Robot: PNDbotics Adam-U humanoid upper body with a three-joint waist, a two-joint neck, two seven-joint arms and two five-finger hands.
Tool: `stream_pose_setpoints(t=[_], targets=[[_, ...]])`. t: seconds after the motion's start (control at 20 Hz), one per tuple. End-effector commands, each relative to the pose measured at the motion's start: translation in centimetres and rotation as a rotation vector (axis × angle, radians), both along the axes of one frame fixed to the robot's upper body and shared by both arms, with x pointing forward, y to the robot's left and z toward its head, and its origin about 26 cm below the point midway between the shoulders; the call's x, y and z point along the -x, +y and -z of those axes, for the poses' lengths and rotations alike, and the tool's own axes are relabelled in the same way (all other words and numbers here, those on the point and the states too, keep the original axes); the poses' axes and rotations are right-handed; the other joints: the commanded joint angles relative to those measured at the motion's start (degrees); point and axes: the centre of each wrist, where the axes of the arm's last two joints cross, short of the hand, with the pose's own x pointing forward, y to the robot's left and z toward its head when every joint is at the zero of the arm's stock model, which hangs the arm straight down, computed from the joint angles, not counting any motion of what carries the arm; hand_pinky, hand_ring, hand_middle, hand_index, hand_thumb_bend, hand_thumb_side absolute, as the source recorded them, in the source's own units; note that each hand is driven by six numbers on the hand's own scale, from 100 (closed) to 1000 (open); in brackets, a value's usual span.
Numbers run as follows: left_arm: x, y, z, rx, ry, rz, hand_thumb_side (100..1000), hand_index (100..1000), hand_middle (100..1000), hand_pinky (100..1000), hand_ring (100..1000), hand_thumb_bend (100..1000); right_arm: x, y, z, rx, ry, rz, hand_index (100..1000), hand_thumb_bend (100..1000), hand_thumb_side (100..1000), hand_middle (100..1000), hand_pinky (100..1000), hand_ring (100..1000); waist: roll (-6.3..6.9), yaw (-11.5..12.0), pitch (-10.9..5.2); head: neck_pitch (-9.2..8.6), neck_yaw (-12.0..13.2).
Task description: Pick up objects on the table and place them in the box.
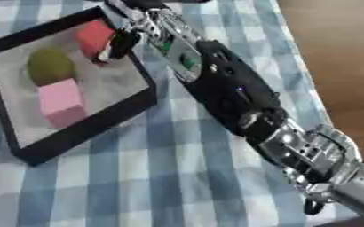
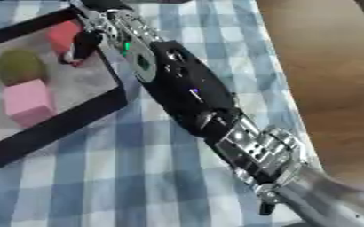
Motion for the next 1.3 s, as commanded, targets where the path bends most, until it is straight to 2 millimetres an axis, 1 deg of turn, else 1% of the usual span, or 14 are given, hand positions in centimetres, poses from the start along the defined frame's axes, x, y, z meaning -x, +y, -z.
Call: stream_pose_setpoints(t=[0.05, 0.15, 0.3, 0.4, 0.5, 0.65, 0.85, 1.1, 1.3], targets=[[0.7, 1.4, -1.9, -0.043, -0.036, -0.030, 899, 908, 740, 803, 803, 308, 1.4, -1.3, -4.1, -0.051, -0.097, -0.019, 881, 650, 210, 795, 867, 787, 0.32, -0.40, -2.39, 0.68, 0.69], [0.9, 1.8, -1.8, -0.054, -0.028, -0.042, 899, 908, 740, 803, 803, 307, 2.2, -2.3, -5.6, -0.051, -0.120, -0.032, 874, 638, 231, 783, 860, 774, 0.17, -1.06, -2.81, 0.87, 1.43], [1.2, 2.4, -1.6, -0.065, -0.019, -0.059, 898, 908, 740, 803, 803, 307, 3.4, -4.0, -7.4, -0.033, -0.133, -0.040, 871, 637, 237, 775, 855, 767, 0.04, -1.92, -3.34, 0.92, 2.42], [1.4, 2.8, -1.5, -0.071, -0.012, -0.072, 898, 908, 740, 803, 803, 307, 4.2, -5.2, -8.0, -0.012, -0.136, -0.048, 868, 640, 240, 769, 853, 762, -0.02, -2.75, -3.76, 0.92, 3.30], [1.6, 3.2, -1.3, -0.077, -0.004, -0.082, 898, 908, 740, 803, 803, 306, 5.0, -6.5, -8.2, 0.013, -0.133, -0.057, 867, 639, 240, 765, 852, 760, -0.05, -3.52, -4.14, 0.92, 4.17], [1.8, 3.7, -1.0, -0.086, 0.008, -0.095, 899, 908, 740, 804, 803, 306, 6.1, -8.4, -7.7, 0.053, -0.114, -0.066, 865, 640, 244, 760, 852, 758, -0.15, -4.70, -4.57, 0.92, 5.45], [2.0, 4.0, -0.9, -0.095, 0.016, -0.104, 899, 908, 740, 804, 804, 306, 7.6, -10.9, -6.3, 0.105, -0.060, -0.068, 865, 643, 248, 758, 852, 759, -0.16, -6.02, -4.85, 0.92, 6.84], [2.2, 4.4, -0.9, -0.102, 0.021, -0.114, 900, 908, 740, 805, 804, 305, 9.8, -13.9, -4.4, 0.154, -0.002, -0.079, 871, 649, 244, 768, 855, 770, -0.01, -7.17, -4.74, 0.92, 7.90], [2.2, 4.4, -1.0, -0.105, 0.023, -0.115, 900, 908, 740, 805, 804, 304, 12.0, -16.2, -3.4, 0.172, 0.023, -0.087, 875, 651, 242, 771, 856, 774, 0.34, -7.71, -4.57, 0.92, 8.31]])
